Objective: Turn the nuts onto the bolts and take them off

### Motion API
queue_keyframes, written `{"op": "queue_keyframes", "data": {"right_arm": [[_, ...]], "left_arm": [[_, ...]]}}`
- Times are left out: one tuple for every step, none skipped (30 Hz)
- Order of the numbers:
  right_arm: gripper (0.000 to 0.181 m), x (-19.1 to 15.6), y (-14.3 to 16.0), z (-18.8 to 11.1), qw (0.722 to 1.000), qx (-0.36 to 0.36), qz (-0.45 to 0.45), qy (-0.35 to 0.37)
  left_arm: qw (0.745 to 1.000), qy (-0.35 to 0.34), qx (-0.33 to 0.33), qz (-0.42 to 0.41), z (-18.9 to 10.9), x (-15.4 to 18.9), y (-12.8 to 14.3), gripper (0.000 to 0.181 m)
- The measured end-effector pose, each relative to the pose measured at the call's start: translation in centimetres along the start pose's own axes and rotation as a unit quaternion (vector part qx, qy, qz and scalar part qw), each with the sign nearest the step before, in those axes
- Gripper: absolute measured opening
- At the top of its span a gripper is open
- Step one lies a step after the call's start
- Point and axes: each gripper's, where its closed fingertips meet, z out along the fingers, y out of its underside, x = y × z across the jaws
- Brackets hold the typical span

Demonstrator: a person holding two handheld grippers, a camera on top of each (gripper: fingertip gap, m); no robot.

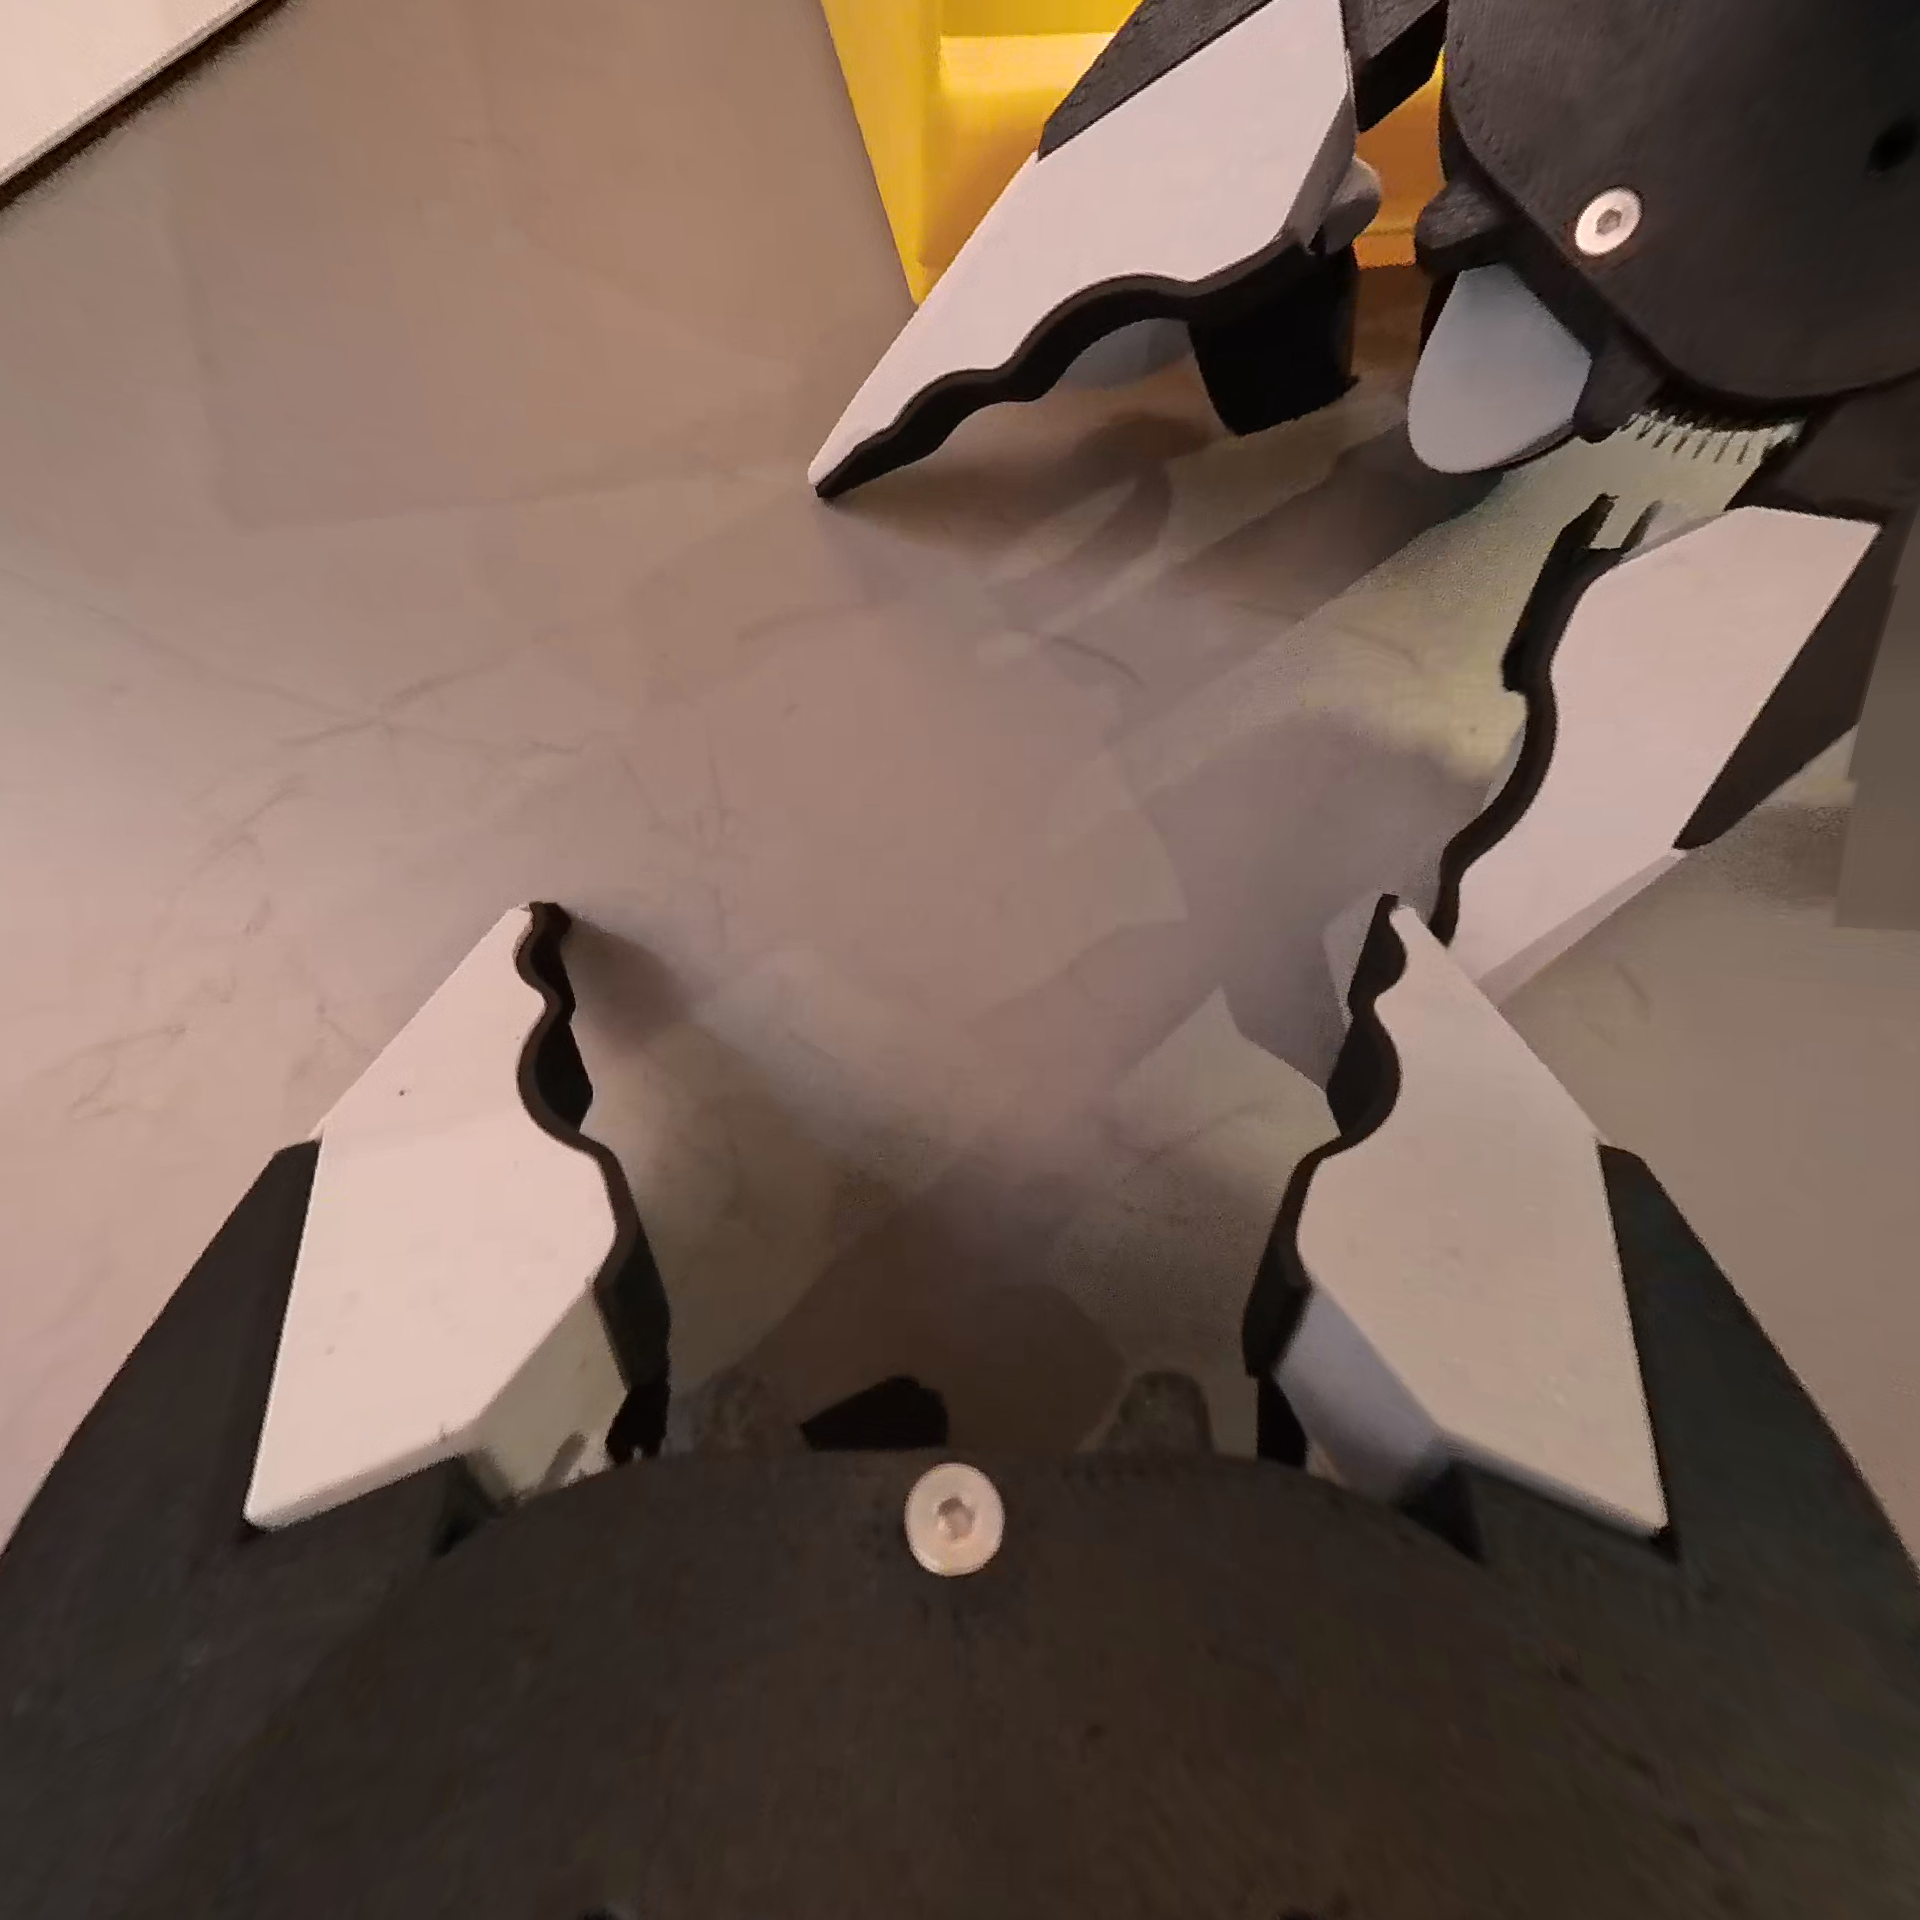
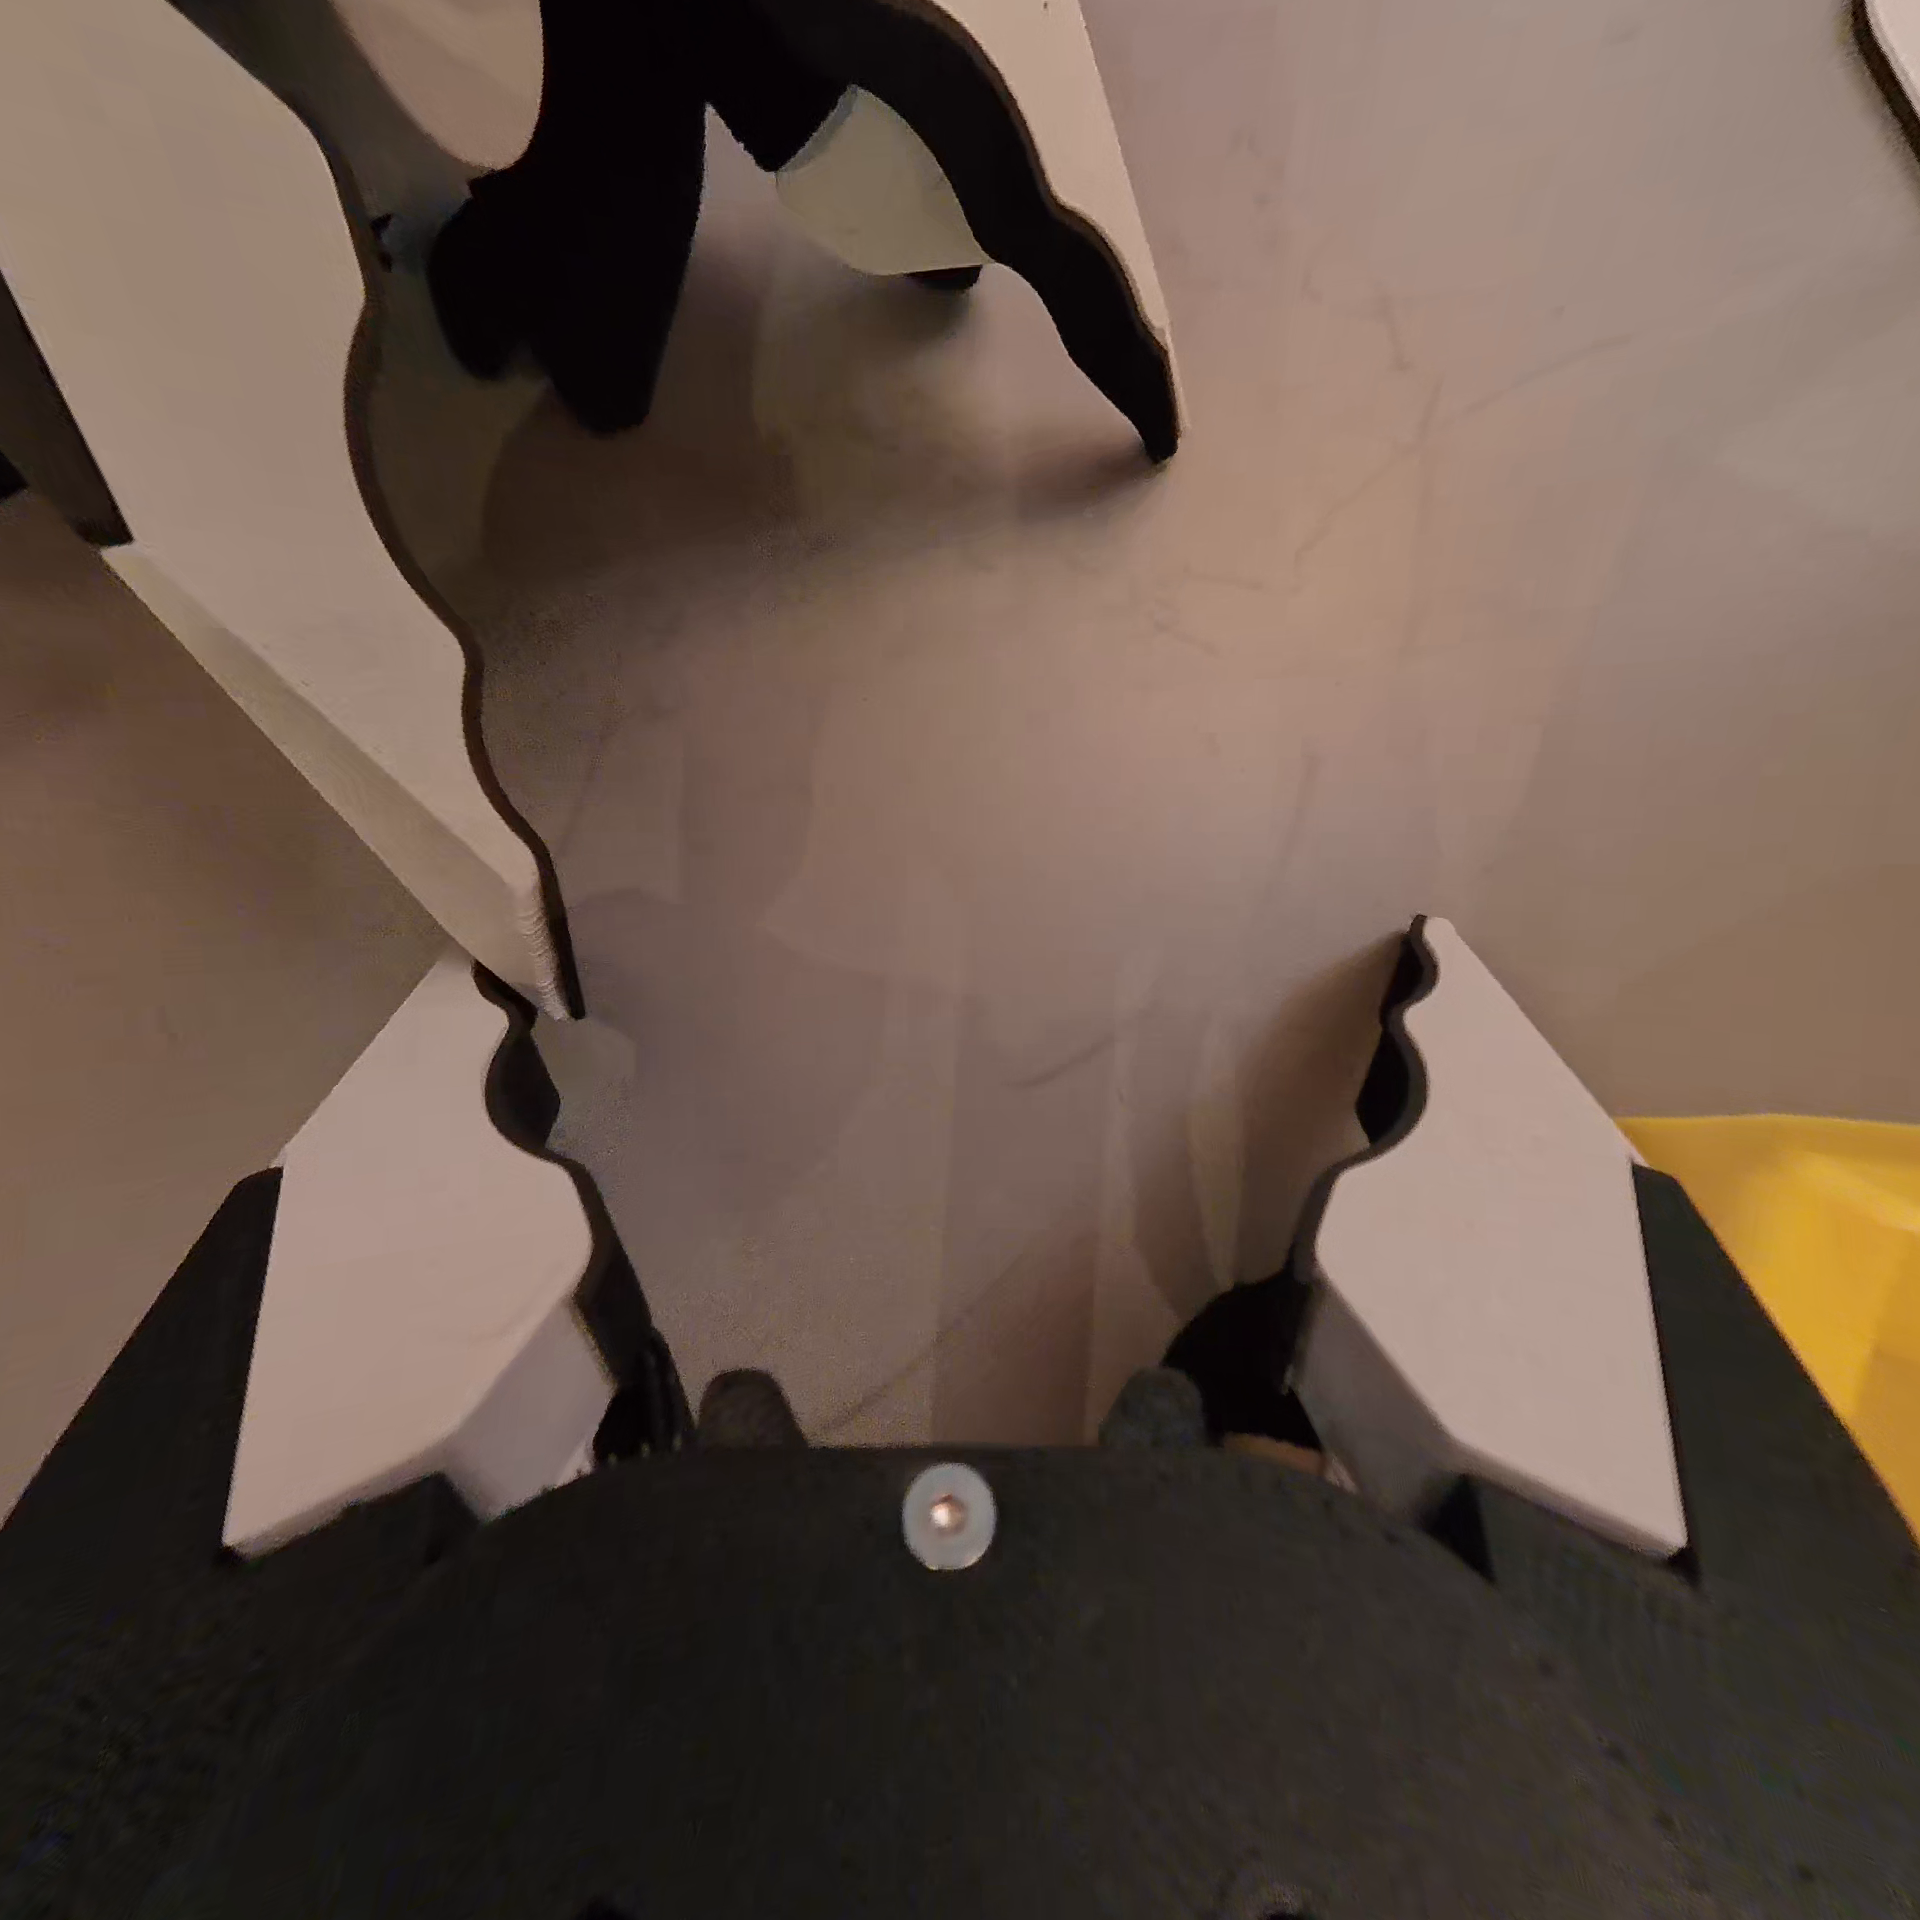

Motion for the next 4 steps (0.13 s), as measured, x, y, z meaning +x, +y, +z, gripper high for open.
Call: {"op": "queue_keyframes", "data": {"right_arm": [[0.156,0.00,-0.01,0.01,1.000,0.000,0.000,0.000],[0.156,0.00,0.00,0.00,1.000,0.000,0.000,0.000],[0.155,0.00,-0.01,0.01,1.000,0.000,0.000,0.000],[0.155,0.00,-0.01,0.01,1.000,0.000,0.000,0.000]], "left_arm": [[1.000,0.001,0.001,-0.001,-0.02,0.04,0.00,0.143],[1.000,0.001,0.001,0.000,-0.01,0.10,0.00,0.142],[1.000,0.000,-0.002,0.001,0.02,0.13,0.00,0.141],[1.000,-0.002,-0.004,0.003,0.04,0.12,0.03,0.140]]}}
